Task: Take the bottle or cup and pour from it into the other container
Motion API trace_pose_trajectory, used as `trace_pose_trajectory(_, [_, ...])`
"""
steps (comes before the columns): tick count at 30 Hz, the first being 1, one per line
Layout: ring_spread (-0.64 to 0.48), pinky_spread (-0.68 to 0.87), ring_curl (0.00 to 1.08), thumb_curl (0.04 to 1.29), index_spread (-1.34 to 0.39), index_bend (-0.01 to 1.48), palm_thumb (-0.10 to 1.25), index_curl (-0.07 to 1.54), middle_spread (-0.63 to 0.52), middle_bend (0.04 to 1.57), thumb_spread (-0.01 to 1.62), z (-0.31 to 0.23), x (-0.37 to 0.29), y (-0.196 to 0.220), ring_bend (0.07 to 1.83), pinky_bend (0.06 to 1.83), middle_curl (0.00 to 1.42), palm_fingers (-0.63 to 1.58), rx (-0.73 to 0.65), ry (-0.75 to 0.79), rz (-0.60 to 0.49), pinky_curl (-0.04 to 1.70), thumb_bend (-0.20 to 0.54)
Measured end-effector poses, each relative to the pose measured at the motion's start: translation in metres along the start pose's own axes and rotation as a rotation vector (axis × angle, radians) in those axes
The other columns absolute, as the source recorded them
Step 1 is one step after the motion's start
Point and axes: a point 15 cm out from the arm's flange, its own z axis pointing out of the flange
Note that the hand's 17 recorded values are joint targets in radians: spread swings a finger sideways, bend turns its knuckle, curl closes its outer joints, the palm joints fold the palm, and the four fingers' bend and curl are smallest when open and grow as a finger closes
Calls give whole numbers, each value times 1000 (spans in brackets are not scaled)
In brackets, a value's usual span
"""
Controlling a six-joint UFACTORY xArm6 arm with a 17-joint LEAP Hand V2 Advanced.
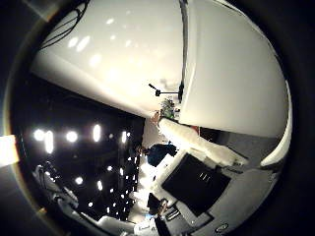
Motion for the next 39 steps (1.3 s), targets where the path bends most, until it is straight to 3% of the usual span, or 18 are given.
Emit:
trace_pose_trajectory(7, [-234, -467, 535, 376, -370, 382, 761, 429, -222, 866, 992, 5, -9, 3, 1151, 1105, 669, 990, -21, -60, 26, 452, -21])
trace_pose_trajectory(13, [-246, -410, 603, 407, -415, 490, 792, 611, -232, 939, 982, 7, -24, 5, 1211, 1169, 770, 943, -30, -114, 21, 574, -22])
trace_pose_trajectory(27, [-246, -386, 676, 440, -449, 494, 814, 899, -238, 1027, 976, -1, -101, 2, 1310, 1184, 875, 831, -56, -152, -104, 772, -24])
trace_pose_trajectory(39, [-246, -397, 683, 458, -483, 440, 824, 1009, -237, 1035, 968, 38, -168, 23, 1318, 1134, 887, 824, -219, -16, -219, 878, -24])
